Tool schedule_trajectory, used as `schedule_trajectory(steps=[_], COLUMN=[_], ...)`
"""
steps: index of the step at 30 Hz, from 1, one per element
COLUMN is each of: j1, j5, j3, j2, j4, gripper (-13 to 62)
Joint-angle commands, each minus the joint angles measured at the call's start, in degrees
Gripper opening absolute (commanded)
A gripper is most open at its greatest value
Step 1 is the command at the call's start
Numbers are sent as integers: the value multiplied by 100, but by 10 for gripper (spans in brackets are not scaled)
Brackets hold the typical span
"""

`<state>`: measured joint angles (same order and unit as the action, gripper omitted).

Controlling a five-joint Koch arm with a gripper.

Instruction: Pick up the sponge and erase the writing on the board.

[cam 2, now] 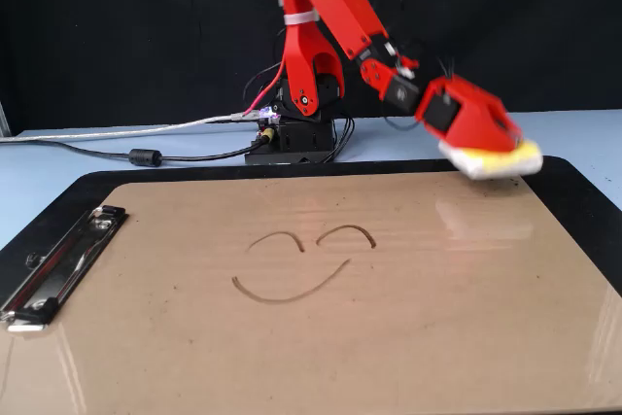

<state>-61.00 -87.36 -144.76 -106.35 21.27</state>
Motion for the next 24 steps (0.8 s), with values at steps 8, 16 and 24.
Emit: schedule_trajectory(steps=[8,16,24], j1=[2435,6231,6943], j5=[-53,668,396], j3=[1758,1635,44], j2=[-2514,-1837,-721], j4=[-5669,-4667,-984], gripper=[-80,-80,-79])
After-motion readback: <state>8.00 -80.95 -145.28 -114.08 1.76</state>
